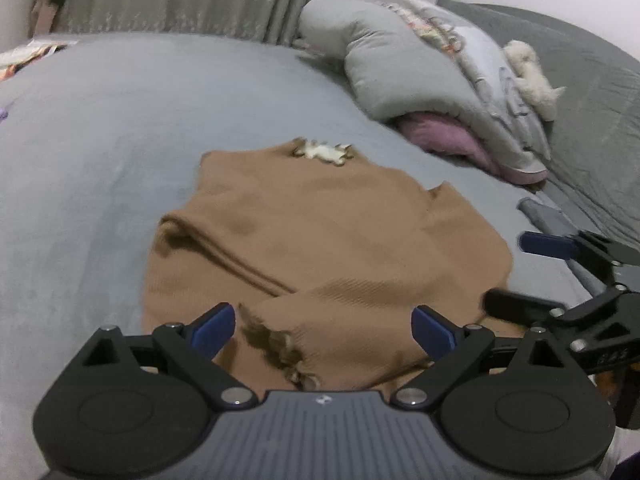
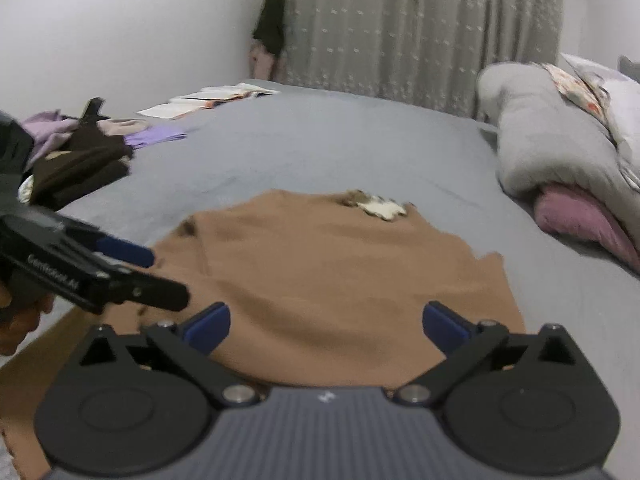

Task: Fold clothes

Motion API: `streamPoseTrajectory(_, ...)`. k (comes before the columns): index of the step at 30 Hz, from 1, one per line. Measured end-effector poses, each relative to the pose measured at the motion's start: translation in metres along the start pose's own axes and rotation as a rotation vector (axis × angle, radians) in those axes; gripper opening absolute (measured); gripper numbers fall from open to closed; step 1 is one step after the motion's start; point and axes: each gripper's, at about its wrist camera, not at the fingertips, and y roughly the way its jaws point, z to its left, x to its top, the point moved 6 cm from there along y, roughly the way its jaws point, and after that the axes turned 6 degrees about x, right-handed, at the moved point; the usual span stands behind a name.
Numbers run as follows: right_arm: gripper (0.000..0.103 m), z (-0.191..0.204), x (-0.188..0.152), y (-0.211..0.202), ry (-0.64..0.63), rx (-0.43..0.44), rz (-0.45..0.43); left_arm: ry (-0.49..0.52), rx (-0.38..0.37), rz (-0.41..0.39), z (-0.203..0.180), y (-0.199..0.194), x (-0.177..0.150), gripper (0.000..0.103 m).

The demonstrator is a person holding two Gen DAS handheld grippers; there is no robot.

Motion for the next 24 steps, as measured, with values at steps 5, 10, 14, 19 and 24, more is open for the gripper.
streamPoseTrajectory(5,0.103,-0.001,-0.006,0.000,-0.007,-0.003,0.016,-0.051,-0.067,0.018,-0.001,0.013,-0.005,0.089)
streamPoseTrajectory(10,0.103,-0.004,-0.007,0.000,-0.009,-0.008,0.021,-0.054,-0.069,0.043,-0.013,0.017,-0.006,0.032)
streamPoseTrajectory(14,0.103,-0.008,-0.009,-0.001,-0.005,-0.016,0.030,-0.063,-0.071,0.046,-0.019,0.016,-0.008,0.011)
streamPoseTrajectory(19,0.103,-0.012,-0.011,-0.006,-0.003,-0.025,0.030,-0.077,-0.085,0.023,-0.021,0.002,-0.003,0.007)
streamPoseTrajectory(24,0.103,-0.016,-0.010,-0.010,0.005,-0.031,0.018,-0.091,-0.106,-0.008,-0.021,-0.017,0.002,0.007)
